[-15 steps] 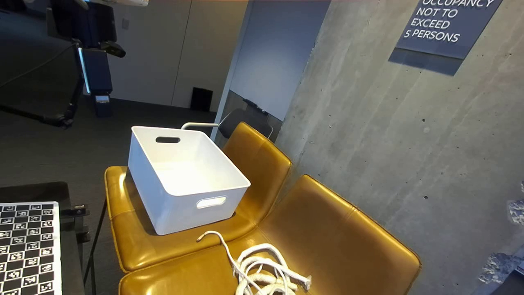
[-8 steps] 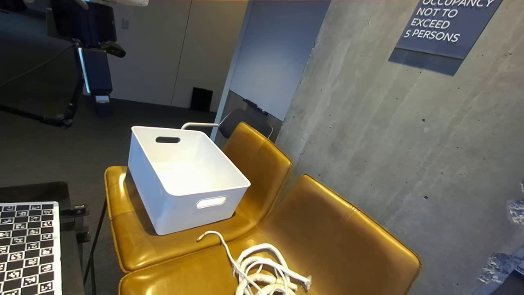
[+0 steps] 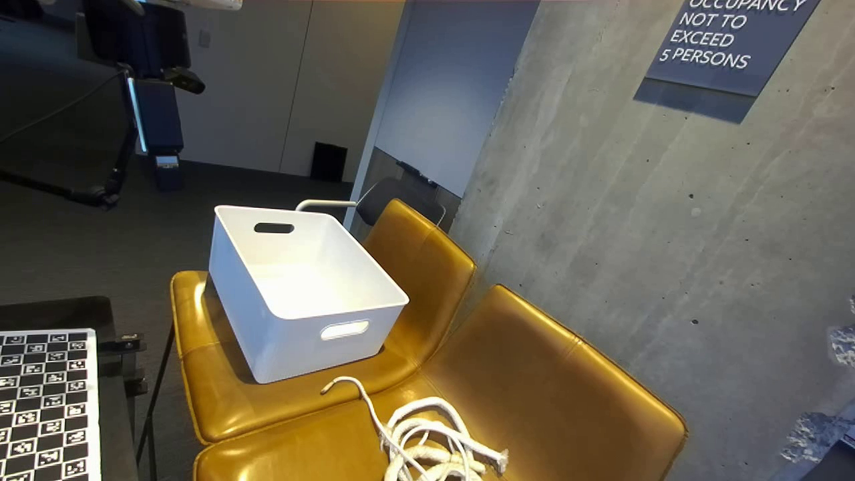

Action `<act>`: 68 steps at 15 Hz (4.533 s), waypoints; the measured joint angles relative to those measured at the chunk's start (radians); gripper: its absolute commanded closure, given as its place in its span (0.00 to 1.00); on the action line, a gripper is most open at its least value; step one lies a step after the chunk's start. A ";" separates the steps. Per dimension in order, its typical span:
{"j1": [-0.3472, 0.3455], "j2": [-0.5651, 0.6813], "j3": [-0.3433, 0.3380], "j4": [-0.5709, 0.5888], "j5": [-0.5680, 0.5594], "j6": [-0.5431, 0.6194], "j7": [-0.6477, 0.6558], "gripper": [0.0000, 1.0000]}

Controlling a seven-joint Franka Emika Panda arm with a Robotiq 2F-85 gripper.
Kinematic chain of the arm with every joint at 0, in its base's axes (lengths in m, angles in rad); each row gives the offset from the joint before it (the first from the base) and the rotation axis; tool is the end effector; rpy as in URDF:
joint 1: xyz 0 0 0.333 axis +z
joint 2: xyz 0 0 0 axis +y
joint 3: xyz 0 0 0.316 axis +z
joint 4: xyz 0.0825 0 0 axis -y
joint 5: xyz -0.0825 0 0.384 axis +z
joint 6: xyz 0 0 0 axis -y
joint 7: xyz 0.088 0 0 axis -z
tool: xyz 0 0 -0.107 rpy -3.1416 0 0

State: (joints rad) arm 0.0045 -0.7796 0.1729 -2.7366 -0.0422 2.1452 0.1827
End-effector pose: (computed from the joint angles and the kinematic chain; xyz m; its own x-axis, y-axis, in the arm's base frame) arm 0.3263 0.0553 0.4557 0.9795 -0.0106 0.2012 -0.0364 -0.9915 0.1250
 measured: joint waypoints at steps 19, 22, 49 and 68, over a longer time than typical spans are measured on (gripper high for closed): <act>-0.112 0.575 -0.292 0.321 -0.009 0.386 -0.191 0.00; -0.116 0.710 -0.317 0.400 0.062 0.456 -0.186 0.00; -0.146 1.488 -0.386 0.908 0.128 0.567 0.036 0.00; -0.143 1.654 -0.412 1.059 0.127 0.561 0.038 0.80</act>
State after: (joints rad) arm -0.1386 0.8747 -0.2394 -1.6773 0.0848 2.7060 0.2209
